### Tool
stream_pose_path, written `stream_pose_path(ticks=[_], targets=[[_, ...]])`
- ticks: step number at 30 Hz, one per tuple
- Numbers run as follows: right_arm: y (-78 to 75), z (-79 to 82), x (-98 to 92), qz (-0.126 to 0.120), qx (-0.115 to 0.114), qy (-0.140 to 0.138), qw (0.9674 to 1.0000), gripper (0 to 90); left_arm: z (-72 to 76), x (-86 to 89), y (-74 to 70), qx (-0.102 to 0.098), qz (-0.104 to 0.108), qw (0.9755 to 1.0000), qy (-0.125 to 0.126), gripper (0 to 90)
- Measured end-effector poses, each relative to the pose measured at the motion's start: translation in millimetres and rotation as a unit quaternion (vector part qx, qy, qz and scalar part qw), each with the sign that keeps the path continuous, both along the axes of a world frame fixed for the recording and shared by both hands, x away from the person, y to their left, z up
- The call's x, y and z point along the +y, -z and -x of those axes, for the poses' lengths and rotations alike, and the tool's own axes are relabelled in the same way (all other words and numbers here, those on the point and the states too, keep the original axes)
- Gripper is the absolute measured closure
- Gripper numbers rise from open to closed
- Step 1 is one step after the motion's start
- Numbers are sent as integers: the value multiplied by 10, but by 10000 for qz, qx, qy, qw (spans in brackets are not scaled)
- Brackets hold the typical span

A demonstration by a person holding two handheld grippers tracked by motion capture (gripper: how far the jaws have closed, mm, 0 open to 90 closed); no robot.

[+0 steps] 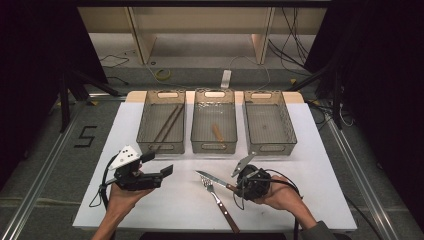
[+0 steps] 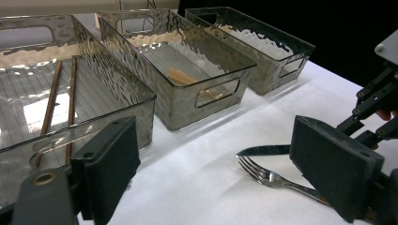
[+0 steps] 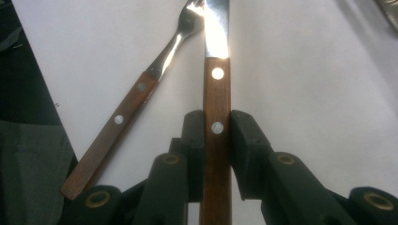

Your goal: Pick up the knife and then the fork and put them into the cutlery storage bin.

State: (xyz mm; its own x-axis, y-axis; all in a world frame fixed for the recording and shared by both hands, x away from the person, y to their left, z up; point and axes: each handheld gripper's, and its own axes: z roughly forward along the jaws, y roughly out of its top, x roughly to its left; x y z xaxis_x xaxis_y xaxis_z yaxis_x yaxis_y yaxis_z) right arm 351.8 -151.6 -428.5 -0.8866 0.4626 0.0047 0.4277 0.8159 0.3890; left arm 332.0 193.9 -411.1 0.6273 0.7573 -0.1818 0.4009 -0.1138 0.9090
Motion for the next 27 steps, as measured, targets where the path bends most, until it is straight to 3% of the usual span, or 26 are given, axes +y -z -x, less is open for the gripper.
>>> stream_pose_path(ticks=[7,10,15,18,20,27], targets=[[-193,-71,-98,-192,-227,216,9993,769,-2,5,0,11,39,10000,-29,153],[-322,-165,-182,-410,-400,438,9974,769,-2,6,1,12,41,10000,-37,153],[-407,-311,-280,-464,-579,674,9950,769,-3,8,3,13,49,10000,-51,154],[-479,-378,-335,-257,-843,847,9925,769,-4,12,3,17,56,10000,-57,153],[-535,-440,-385,-343,-939,973,9902,769,-5,12,3,21,57,10000,-65,154],[-635,-774,-645,-489,-959,1555,9820,769,-3,10,3,19,70,10000,-65,154]])
